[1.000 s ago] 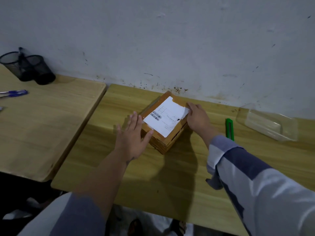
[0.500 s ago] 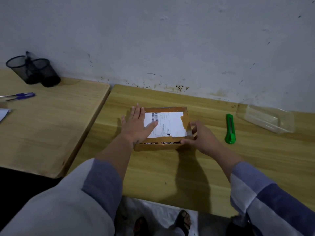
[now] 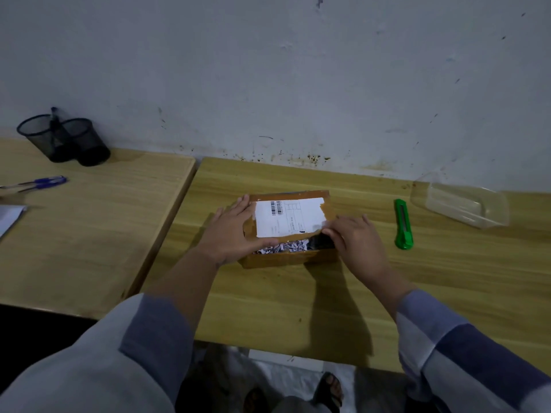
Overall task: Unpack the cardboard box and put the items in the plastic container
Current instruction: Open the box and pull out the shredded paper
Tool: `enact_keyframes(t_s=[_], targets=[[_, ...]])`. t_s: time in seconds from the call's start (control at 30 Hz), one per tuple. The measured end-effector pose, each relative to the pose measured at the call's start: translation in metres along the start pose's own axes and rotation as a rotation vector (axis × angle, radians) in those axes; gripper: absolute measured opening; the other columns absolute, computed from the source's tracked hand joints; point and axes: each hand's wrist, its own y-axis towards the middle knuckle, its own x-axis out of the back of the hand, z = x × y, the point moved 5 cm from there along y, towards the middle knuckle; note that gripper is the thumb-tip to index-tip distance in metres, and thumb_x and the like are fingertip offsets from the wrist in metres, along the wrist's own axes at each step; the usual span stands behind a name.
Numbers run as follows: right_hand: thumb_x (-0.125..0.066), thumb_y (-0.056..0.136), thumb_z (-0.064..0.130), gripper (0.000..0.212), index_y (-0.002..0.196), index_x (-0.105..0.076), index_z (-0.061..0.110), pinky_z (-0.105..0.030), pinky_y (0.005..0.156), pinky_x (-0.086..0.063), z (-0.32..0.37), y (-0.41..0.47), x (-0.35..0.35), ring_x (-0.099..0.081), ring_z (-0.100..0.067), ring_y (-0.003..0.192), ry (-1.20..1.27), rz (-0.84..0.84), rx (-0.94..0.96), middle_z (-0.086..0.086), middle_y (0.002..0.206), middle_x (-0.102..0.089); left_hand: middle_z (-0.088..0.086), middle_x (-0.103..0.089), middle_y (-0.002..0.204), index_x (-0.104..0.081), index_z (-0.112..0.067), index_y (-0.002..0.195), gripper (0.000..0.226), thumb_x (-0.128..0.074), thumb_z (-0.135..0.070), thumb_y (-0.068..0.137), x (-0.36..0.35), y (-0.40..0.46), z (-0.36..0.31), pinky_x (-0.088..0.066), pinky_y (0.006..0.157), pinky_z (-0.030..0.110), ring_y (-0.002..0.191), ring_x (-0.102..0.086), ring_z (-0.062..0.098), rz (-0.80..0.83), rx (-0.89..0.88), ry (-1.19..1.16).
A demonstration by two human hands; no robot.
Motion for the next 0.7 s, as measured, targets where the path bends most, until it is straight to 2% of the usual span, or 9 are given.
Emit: enact_keyframes(t_s=[0.07, 0.1, 0.17, 0.2, 0.3, 0.4, 0.53, 0.6, 0.7], targets=[[-0.038, 0.094, 0.038, 0.035, 0.092, -0.067, 0.018, -0.046, 0.089, -0.045, 0.007, 0.004, 0.012, -0.064, -0.027, 0.089, 0.045, -0.089, 0.003, -0.001, 0.090, -0.070, -0.006, -0.019, 0.158, -0.026, -0.027, 0.150, 0.104, -0.041, -0.086, 0.066, 0.013, -0.003, -0.005, -0.010, 0.120, 0.042, 0.146, -0.015, 0.010, -0.063, 0.012, -0.091], [-0.039, 0.095, 0.036, 0.034, 0.091, -0.066, 0.016, -0.039, 0.080, -0.046, 0.011, 0.007, 0.018, -0.062, -0.027, 0.084, 0.068, -0.137, 0.002, -0.003, 0.088, -0.069, -0.006, -0.032, 0.154, -0.035, -0.029, 0.147, 0.098, -0.042, -0.084, 0.066, 0.020, -0.005, -0.006, -0.021, 0.118, 0.043, 0.143, -0.026, 0.013, -0.100, 0.027, -0.167], [-0.046, 0.096, 0.030, 0.027, 0.094, -0.066, 0.013, -0.031, 0.067, -0.042, 0.014, 0.015, 0.027, -0.061, -0.028, 0.083, 0.109, -0.208, -0.035, -0.006, 0.090, -0.068, -0.007, -0.053, 0.139, -0.051, -0.033, 0.136, 0.086, -0.045, -0.081, 0.065, 0.034, -0.007, -0.007, -0.042, 0.103, 0.039, 0.129, -0.047, 0.015, -0.169, 0.056, -0.303], [-0.047, 0.096, 0.028, 0.025, 0.096, -0.066, 0.012, -0.031, 0.066, -0.043, 0.015, 0.020, 0.031, -0.061, -0.027, 0.084, 0.135, -0.236, -0.062, -0.007, 0.093, -0.067, -0.010, -0.059, 0.130, -0.056, -0.033, 0.131, 0.080, -0.047, -0.079, 0.066, 0.040, -0.007, -0.008, -0.046, 0.095, 0.034, 0.120, -0.052, 0.012, -0.194, 0.060, -0.338], [-0.049, 0.095, 0.031, 0.025, 0.100, -0.065, 0.014, -0.036, 0.069, -0.051, 0.017, 0.039, 0.042, -0.061, -0.023, 0.088, 0.250, -0.312, -0.152, -0.004, 0.103, -0.061, -0.018, -0.063, 0.108, -0.065, -0.032, 0.116, 0.053, -0.054, -0.068, 0.078, 0.054, -0.004, -0.008, -0.048, 0.082, 0.025, 0.105, -0.057, 0.005, -0.273, 0.067, -0.384], [-0.047, 0.095, 0.038, 0.026, 0.113, -0.059, 0.023, -0.042, 0.072, -0.053, 0.016, 0.063, 0.049, -0.060, -0.021, 0.091, 0.334, -0.337, -0.216, -0.003, 0.107, -0.057, -0.016, -0.065, 0.098, -0.065, -0.030, 0.109, 0.038, -0.052, -0.058, 0.088, 0.066, 0.008, -0.010, -0.050, 0.070, 0.026, 0.092, -0.061, 0.005, -0.374, 0.097, -0.296], [-0.041, 0.098, 0.036, 0.036, 0.133, -0.046, 0.029, -0.033, 0.072, -0.048, 0.012, 0.094, 0.048, -0.059, -0.020, 0.092, 0.372, -0.322, -0.205, -0.006, 0.111, -0.061, -0.014, -0.060, 0.076, -0.054, -0.027, 0.088, 0.030, -0.047, -0.056, 0.092, 0.078, 0.029, -0.014, -0.032, 0.048, 0.024, 0.068, -0.054, 0.009, -0.486, 0.156, -0.208], [-0.040, 0.099, 0.029, 0.044, 0.143, -0.032, 0.031, -0.030, 0.065, -0.043, 0.007, 0.106, 0.039, -0.060, -0.021, 0.087, 0.413, -0.288, -0.219, -0.009, 0.108, -0.063, -0.014, -0.056, 0.071, -0.050, -0.029, 0.086, 0.025, -0.049, -0.052, 0.092, 0.075, 0.041, -0.010, -0.029, 0.047, 0.025, 0.065, -0.052, 0.009, -0.497, 0.192, -0.232], [-0.045, 0.098, 0.016, 0.072, 0.149, 0.001, 0.036, -0.033, 0.055, -0.044, 0.001, 0.118, 0.017, -0.059, -0.021, 0.069, 0.435, -0.173, -0.229, -0.009, 0.087, -0.063, -0.013, -0.063, 0.081, -0.056, -0.029, 0.099, 0.016, -0.054, -0.043, 0.092, 0.059, 0.055, 0.003, -0.037, 0.053, 0.022, 0.075, -0.061, 0.009, -0.455, 0.224, -0.320]])
